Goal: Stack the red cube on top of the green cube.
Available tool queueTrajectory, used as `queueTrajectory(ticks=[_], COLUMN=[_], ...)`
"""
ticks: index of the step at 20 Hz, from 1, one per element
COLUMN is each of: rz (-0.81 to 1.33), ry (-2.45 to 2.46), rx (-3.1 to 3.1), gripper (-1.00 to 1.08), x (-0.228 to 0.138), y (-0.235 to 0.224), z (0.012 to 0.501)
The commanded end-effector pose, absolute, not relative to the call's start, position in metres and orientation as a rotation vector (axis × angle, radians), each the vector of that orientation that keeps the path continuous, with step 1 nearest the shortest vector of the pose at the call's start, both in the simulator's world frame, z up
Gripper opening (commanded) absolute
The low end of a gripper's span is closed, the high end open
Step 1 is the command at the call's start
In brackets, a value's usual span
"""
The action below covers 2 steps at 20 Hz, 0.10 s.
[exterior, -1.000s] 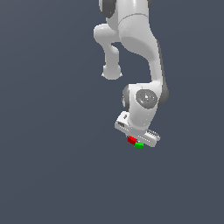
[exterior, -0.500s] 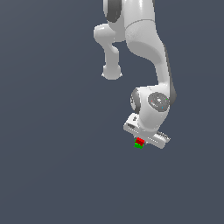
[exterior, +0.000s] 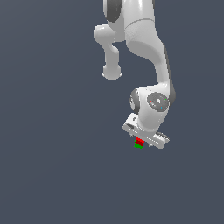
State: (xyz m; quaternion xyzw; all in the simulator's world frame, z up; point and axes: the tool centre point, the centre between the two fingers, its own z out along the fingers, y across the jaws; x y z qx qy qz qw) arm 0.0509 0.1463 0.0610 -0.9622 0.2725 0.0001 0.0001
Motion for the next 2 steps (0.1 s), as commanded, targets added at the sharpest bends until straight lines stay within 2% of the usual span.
queueTrajectory(ticks=[1,2], rz=[0.0,0.0], ry=[0.856,0.856], rx=[-3.023,-3.023], gripper=[1.0,1.0], x=[0.0509,0.0509], y=[0.1463,0.1463], z=[0.061,0.061])
